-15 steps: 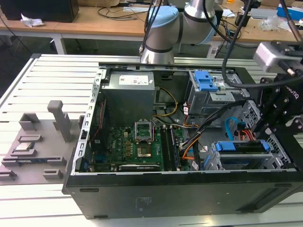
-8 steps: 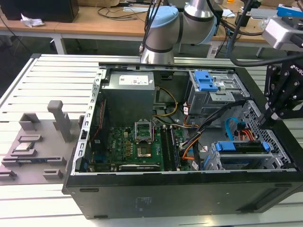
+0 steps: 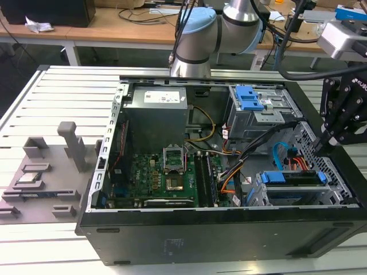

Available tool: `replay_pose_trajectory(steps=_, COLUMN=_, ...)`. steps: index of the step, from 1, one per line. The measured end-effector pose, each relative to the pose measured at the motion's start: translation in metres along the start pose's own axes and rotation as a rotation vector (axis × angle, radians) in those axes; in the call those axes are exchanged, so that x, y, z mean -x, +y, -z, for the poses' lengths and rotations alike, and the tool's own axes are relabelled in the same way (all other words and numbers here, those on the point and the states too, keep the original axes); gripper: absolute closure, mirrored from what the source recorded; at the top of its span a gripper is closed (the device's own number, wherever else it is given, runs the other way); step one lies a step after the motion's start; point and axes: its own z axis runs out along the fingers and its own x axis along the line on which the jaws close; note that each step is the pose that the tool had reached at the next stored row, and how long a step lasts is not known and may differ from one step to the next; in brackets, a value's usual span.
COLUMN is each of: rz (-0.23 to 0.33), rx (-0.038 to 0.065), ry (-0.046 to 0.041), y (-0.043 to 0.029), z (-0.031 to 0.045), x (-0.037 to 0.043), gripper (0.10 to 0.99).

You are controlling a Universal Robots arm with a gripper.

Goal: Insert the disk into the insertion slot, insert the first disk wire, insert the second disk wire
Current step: 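Insert the second disk wire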

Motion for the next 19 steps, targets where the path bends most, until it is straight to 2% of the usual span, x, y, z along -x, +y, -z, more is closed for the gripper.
replay_pose_trajectory(steps=3, rz=0.0, rx=0.0, ry=0.0, y=0.0, z=0.0, x=0.0, gripper=0.784)
replay_pose_trajectory(steps=7, rz=0.0, rx=0.0, ry=0.0003, y=0.0013, z=-0.002, x=0.0038, gripper=0.784)
replay_pose_trajectory(steps=11, rz=0.0, rx=0.0, ry=0.0003, y=0.0084, z=-0.0054, x=0.0132, gripper=0.784)
replay_pose_trajectory(steps=14, rz=0.0, rx=0.0, ry=0.0008, y=0.0201, z=-0.0108, x=0.0177, gripper=0.784)
replay_pose_trajectory(steps=16, rz=0.0, rx=0.0, ry=0.0026, y=0.0294, z=-0.0141, x=0.0175, gripper=0.784)
replay_pose_trajectory(steps=19, rz=0.0, rx=0.0, ry=0.0074, y=0.0323, z=-0.0168, x=0.0173, gripper=0.784)
